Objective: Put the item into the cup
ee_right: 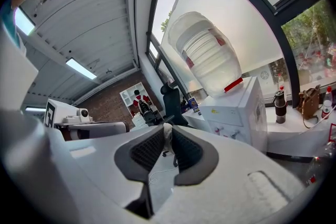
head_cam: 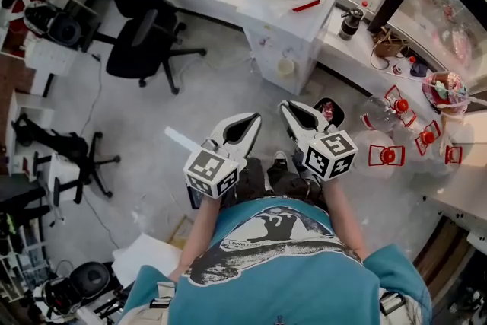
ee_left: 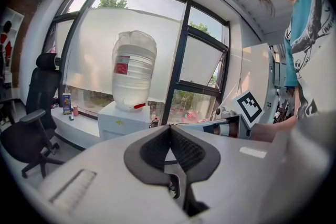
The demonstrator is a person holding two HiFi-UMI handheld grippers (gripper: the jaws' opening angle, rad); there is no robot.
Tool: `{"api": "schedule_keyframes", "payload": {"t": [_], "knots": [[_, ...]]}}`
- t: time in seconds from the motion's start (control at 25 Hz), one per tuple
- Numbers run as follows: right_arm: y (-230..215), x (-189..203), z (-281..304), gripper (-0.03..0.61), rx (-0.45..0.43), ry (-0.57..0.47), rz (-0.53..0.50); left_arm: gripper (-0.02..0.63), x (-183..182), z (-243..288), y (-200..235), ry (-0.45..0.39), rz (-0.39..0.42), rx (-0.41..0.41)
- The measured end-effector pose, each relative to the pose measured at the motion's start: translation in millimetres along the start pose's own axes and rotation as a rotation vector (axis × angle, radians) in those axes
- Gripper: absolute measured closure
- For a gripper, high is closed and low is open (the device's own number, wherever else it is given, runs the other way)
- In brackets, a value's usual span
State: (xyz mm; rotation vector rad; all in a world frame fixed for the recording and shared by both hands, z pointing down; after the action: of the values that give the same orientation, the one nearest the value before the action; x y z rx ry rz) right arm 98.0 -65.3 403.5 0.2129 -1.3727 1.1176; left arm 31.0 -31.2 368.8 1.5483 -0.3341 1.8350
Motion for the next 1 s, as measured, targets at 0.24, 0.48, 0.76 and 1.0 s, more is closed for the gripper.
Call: {"api": "schedule_keyframes", "payload": {"t": [0.24, 0.48, 0.76, 1.0], "knots": [[-10, 4, -3, 0.531, 0.038, -0.002, 0.025, 0.601, 0, 6, 5, 0.021, 0.003, 0.022], [-23, 0, 4, 0.531, 0.101, -0.031, 0.052, 0.602, -4, 13, 20, 0.035, 0.011, 0.07], [-39, -13, 25, 0.531, 0.201, -0.063, 0.071, 0.601, -12, 24, 55, 0.063, 0.036, 0.141], [-45, -16, 52, 0.531, 0.287, -0.077, 0.091, 0.601, -21, 37, 83, 0.102, 0.081, 0.243]]}}
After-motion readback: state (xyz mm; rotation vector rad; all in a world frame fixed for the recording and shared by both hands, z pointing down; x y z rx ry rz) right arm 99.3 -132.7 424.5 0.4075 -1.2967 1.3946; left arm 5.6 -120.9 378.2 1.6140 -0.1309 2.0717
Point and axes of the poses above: the fingertips, and each gripper's own axes: z forward along the fingers, y to its left, x out of its underside, the point moved 1 cm from there along -z, backward along the fingers, and after that the axes turned 7 degrees about x, right-handed, at the moved point
